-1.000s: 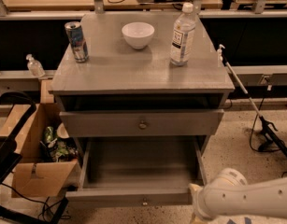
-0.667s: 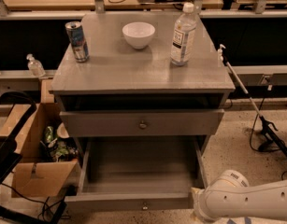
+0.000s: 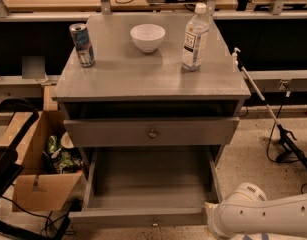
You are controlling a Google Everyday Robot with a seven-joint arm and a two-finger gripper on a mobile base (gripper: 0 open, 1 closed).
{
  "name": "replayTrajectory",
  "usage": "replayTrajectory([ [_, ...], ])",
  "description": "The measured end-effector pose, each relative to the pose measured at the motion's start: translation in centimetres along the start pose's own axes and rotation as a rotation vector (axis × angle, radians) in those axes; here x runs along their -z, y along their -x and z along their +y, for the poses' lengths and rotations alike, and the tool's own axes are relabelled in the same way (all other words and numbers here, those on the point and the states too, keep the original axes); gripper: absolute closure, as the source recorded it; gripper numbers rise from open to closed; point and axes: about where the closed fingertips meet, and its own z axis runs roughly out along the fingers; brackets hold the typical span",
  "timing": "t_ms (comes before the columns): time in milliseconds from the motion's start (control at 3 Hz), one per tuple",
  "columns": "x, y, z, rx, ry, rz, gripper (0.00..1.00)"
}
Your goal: Open middle drawer
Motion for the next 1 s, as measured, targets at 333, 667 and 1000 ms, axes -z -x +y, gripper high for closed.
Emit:
replayTrajectory([
  [333,0.00,0.00,0.00,0.000,0.000,0.000,1.00],
  [667,0.00,0.00,0.00,0.000,0.000,0.000,1.00],
  [1000,0.00,0.00,0.00,0.000,0.000,0.000,1.00],
])
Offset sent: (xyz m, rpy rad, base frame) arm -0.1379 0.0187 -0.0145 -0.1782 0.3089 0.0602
